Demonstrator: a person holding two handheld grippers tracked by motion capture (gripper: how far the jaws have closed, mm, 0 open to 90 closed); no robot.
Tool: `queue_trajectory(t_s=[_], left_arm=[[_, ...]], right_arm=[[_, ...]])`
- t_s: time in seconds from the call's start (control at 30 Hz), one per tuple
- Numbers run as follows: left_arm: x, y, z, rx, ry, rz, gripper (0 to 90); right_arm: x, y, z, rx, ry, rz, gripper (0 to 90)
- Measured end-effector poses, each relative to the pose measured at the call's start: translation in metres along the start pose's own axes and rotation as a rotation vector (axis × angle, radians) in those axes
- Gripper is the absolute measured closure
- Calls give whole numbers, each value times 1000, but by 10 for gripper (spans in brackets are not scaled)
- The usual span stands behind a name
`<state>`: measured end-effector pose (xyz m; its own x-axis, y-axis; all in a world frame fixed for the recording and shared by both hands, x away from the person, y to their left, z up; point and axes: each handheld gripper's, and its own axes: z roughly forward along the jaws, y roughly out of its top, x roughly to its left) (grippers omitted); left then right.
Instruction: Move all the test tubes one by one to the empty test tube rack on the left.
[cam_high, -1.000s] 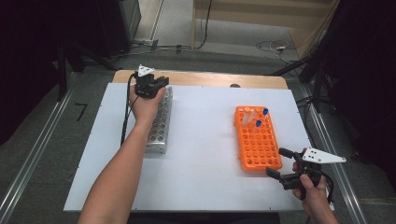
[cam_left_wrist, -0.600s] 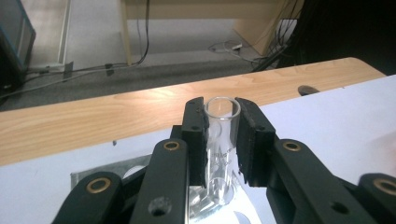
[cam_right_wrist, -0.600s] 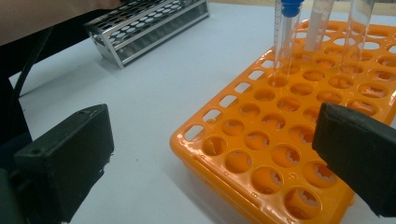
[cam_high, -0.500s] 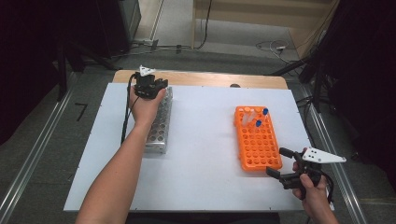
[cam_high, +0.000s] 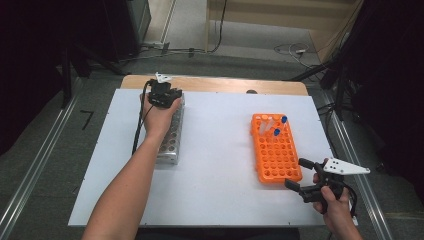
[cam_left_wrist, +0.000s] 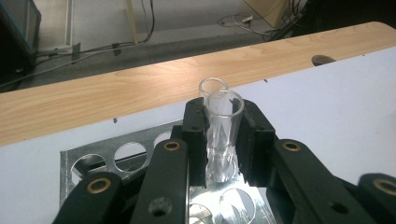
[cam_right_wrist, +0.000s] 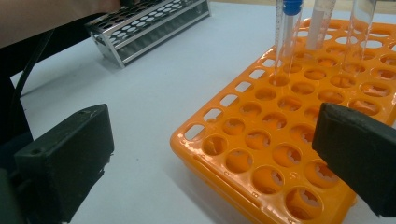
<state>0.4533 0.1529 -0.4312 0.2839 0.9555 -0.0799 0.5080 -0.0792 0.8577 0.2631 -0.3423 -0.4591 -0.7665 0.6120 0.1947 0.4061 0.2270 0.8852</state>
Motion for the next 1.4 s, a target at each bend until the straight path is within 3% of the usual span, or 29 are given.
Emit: queue_trajectory(t_s=[0.17,0.3,0.5,0.63,0.7,0.97,1.33,1.4], left_arm=[[2,0,0,13,-24,-23,738],[4,0,-2,1,-43,-27,629],[0,3,-11,-29,-96,-23,384],[-5,5,-22,-57,-131,-36,176],[-8,4,-29,-78,-145,-42,121],[-22,0,-57,-125,-196,-2,8],[-33,-22,-101,-158,-280,-3,0],[-37,-28,-109,-173,-268,13,0]], right_arm=[[0,0,0,-1,1,4,0],[0,0,1,-1,0,2,0],[-1,1,0,-7,-10,7,0],[-2,3,0,-14,-10,6,0],[-2,5,1,-13,-10,15,0],[-1,12,5,-8,-26,5,0],[-3,30,12,-17,-41,-9,0],[-5,34,14,-23,-51,-4,0]])
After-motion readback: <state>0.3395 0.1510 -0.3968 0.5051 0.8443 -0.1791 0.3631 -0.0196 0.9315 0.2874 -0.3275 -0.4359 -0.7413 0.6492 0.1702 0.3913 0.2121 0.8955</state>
